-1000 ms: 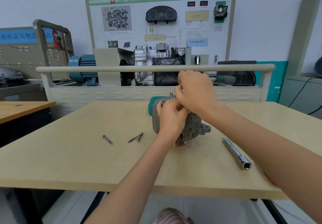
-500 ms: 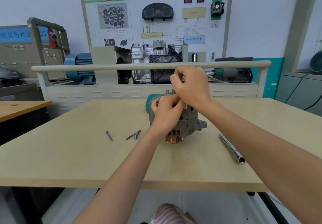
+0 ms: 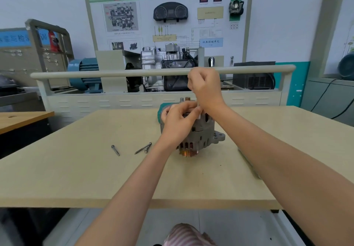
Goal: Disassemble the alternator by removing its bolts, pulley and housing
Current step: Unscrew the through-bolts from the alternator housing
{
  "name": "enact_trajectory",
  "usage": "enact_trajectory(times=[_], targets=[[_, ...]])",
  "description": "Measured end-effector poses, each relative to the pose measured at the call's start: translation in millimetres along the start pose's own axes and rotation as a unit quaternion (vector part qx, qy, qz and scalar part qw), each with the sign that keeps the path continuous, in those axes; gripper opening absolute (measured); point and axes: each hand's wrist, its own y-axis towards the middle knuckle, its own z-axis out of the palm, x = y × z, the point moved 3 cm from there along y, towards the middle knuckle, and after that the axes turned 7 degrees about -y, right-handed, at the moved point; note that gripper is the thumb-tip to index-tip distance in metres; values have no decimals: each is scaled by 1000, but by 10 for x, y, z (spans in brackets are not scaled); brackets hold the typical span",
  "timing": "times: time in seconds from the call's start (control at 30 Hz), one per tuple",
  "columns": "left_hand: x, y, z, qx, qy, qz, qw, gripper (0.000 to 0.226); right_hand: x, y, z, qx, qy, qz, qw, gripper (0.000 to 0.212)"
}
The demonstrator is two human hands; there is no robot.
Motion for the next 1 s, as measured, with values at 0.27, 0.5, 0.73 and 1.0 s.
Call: enact_trajectory(times=[0.27, 0.5, 0.73, 1.0], targets=[[84, 56, -120, 46, -71, -29, 996, 6, -10, 42, 84, 4, 139, 69, 988, 39], [86, 55, -120, -11, -46, -58, 997, 22, 71, -153, 195, -36, -577, -75, 812, 20], [43, 43, -104, 6, -22, -63, 998, 17, 139, -148, 205, -61, -326, -81, 940, 22], [52, 45, -103, 41, -70, -66, 994, 19, 59, -57, 64, -43, 133, 73, 988, 26]])
